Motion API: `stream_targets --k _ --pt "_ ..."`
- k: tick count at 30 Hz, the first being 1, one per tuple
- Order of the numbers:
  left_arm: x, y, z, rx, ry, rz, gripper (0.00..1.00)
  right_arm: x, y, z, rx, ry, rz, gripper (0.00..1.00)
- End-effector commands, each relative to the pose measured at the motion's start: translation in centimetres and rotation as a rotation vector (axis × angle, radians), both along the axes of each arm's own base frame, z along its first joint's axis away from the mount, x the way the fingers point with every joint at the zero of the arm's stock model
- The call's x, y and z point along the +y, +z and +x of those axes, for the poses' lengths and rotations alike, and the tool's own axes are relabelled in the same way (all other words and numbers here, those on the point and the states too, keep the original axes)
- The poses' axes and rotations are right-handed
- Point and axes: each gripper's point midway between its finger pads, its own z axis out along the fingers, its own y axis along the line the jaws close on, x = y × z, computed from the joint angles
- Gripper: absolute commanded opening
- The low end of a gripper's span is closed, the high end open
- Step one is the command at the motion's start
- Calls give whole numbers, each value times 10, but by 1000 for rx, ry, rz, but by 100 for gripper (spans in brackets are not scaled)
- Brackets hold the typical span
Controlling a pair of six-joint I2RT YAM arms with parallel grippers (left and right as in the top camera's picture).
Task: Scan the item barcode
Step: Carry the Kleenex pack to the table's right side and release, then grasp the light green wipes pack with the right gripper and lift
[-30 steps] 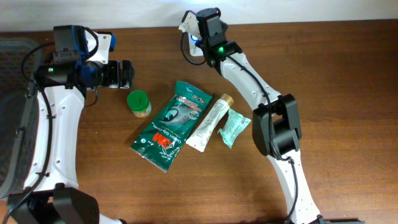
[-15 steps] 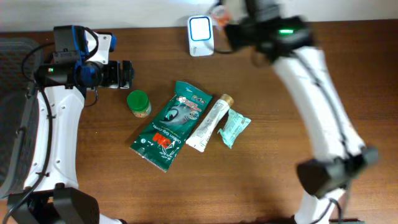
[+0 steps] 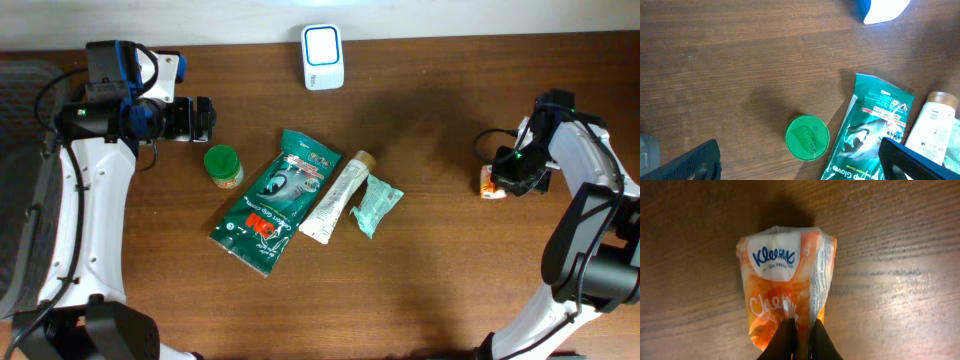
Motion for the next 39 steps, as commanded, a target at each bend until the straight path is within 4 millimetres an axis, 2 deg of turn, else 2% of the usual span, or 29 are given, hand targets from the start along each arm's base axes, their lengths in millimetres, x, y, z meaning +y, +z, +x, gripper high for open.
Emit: stream_targets --k 1,2,3,4,5,6,7,8,9,10,11,13,15,17,20,22,24,25,26,28,29,30,31,33,34,36,37,39 --pt "2 5 0 -17 -10 8 99 0 7 7 -30 -1 -8 73" --pt "2 5 0 -17 -10 8 99 2 19 8 -36 1 4 74" --pt "2 5 0 -17 -9 7 99 6 41 14 -79 40 17 81" --pt "2 5 0 -17 -9 7 99 21 81 28 -173 80 66 88" --pt "2 5 0 -17 -9 7 99 55 123 38 -274 129 189 98" --pt "2 5 0 -17 -9 7 99 91 147 39 -336 187 320 98" --pt "2 5 0 -17 -9 7 99 132 161 38 -364 259 461 98" --pt "2 5 0 -17 -9 7 99 168 153 31 -320 333 504 99" --pt "2 5 0 -17 -10 8 99 187 140 23 -271 379 486 74" --pt "2 5 0 -17 -9 7 99 213 120 12 -199 435 457 35" --pt "2 5 0 -17 -9 7 99 232 104 6 -146 415 443 6" --pt "2 5 0 -17 -10 8 99 260 69 -3 -74 335 330 4" --pt "2 5 0 -17 -9 7 99 293 45 -13 -76 317 341 4" --pt "2 5 0 -17 -9 7 99 305 28 -23 -60 287 350 4" --pt "2 5 0 -17 -9 7 99 297 5 -45 5 271 312 4" --pt "2 5 0 -17 -10 8 99 285 1 -51 39 254 283 4" --pt "2 5 0 -17 -9 7 99 251 -4 -55 85 215 186 4" --pt "2 5 0 -17 -10 8 99 225 -7 -60 121 188 118 4" --pt "2 5 0 -17 -9 7 99 212 -7 -62 141 186 93 4" --pt "2 5 0 -17 -9 7 99 170 -7 -56 148 139 73 6" --pt "2 5 0 -17 -9 7 99 162 -3 -47 122 157 94 8" --pt "2 5 0 -17 -9 7 99 162 5 -40 92 192 140 9" --pt "2 5 0 -17 -9 7 99 165 22 -30 47 235 210 12" --pt "2 5 0 -17 -9 7 99 154 67 -10 -47 225 243 35" --pt "2 5 0 -17 -9 7 99 144 79 -5 -70 204 240 55" --pt "2 5 0 -17 -9 7 99 136 73 1 -83 226 234 73" --pt "2 5 0 -17 -9 7 99 137 61 1 -58 249 245 75" --pt "2 5 0 -17 -10 8 99 154 33 0 -4 317 367 78"
